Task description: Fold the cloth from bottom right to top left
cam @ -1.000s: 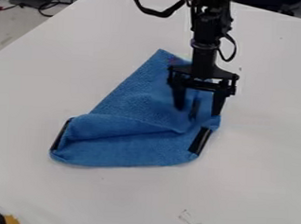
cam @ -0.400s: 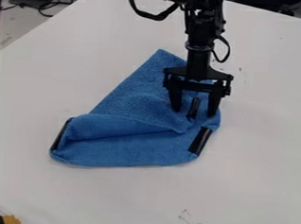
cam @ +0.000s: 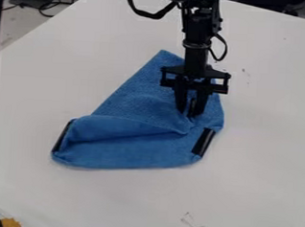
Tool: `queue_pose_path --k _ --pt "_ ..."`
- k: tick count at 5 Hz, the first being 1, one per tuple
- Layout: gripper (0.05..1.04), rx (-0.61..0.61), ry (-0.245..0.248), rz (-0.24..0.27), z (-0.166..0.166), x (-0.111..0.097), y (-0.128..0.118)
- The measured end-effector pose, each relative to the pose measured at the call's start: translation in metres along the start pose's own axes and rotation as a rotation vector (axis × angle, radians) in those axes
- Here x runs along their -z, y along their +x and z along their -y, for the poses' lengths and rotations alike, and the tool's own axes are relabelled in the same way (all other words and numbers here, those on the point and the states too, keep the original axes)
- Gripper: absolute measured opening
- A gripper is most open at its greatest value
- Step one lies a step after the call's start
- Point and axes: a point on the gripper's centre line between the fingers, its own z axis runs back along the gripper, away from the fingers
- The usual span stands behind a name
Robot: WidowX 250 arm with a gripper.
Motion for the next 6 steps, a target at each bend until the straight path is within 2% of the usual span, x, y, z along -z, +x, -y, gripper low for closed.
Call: queue_pose_path --k 1,2,3,5,6 --pt "0.178 0.011 -0.001 0.001 0.0 -0.001 0.001" --pt "0.086 0.021 0.006 -0.007 0.0 -0.002 0.001" --pt "0.07 0.026 0.028 -0.01 -0.003 -0.006 -0.001" --pt "0.069 0.034 0.042 0.067 -0.007 -0.05 -0.002" --pt "0.069 -0.006 0.046 0.099 -0.024 -0.067 0.003"
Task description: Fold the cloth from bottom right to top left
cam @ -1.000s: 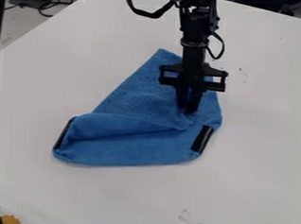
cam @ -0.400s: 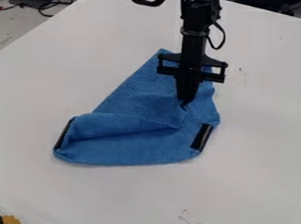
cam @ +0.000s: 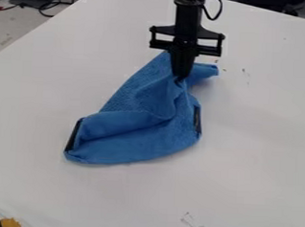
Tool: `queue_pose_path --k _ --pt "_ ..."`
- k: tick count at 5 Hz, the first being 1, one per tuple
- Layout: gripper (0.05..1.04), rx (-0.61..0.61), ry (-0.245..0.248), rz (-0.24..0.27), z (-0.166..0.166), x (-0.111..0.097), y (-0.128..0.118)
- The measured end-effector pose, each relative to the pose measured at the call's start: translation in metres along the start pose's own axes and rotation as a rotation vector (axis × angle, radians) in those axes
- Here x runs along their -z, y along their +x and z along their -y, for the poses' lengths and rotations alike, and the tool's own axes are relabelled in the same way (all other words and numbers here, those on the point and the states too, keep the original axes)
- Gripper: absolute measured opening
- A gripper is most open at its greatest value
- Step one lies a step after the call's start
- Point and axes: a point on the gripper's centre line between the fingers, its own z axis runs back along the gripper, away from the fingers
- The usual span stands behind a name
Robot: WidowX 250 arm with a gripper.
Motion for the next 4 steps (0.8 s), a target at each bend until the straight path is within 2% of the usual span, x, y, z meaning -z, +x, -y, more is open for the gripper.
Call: queue_pose_path --k 1,2,4 --pt "0.069 -0.021 -0.008 0.022 -0.013 -0.018 0.002" --pt "0.068 -0.056 -0.013 0.066 -0.028 -0.034 0.004" --pt "0.068 -0.115 -0.039 0.13 -0.065 -0.057 -0.003"
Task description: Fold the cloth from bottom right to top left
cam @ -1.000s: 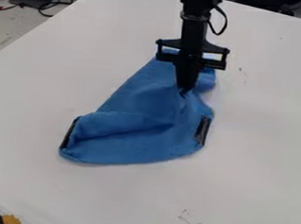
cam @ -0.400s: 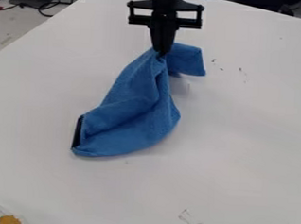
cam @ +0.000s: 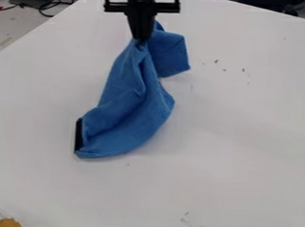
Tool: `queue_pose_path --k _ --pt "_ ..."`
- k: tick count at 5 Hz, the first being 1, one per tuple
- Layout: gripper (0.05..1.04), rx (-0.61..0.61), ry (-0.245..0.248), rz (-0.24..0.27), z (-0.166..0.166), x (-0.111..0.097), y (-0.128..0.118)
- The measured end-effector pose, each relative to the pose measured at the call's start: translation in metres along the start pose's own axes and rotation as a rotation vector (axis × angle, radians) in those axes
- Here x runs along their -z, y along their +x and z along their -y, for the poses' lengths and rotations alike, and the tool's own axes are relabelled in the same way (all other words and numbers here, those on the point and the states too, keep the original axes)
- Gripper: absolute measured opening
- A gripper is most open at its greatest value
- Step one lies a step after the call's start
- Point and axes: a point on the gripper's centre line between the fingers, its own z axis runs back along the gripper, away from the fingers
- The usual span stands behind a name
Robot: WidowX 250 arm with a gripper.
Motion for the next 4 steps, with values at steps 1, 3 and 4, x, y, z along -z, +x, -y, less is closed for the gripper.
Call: queue_pose_path --k 1,3,4 --pt "0.068 -0.02 -0.038 0.059 -0.022 -0.012 0.0" --pt "0.068 -0.111 -0.115 0.102 -0.079 -0.015 -0.006" --pt "0.068 -0.156 -0.123 0.09 -0.102 -0.004 -0.014"
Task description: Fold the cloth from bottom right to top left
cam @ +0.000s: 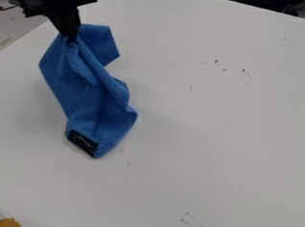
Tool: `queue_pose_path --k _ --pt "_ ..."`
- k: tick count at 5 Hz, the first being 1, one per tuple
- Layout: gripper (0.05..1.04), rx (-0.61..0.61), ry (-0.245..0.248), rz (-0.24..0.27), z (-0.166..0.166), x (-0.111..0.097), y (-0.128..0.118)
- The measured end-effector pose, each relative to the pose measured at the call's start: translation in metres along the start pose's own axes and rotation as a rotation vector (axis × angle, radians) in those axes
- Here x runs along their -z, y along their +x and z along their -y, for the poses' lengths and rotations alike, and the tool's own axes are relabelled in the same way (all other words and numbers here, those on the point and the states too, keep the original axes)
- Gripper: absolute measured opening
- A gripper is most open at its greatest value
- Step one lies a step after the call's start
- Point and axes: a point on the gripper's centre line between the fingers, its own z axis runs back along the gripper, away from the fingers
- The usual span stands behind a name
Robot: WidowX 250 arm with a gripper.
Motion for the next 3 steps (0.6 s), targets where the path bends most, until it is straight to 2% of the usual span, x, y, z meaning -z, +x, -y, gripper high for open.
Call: queue_pose_path --k 2,3 --pt "0.068 -0.081 0.03 -0.048 -0.036 0.013 -0.016" --pt "0.068 -0.113 0.041 -0.092 -0.046 0.029 -0.03"
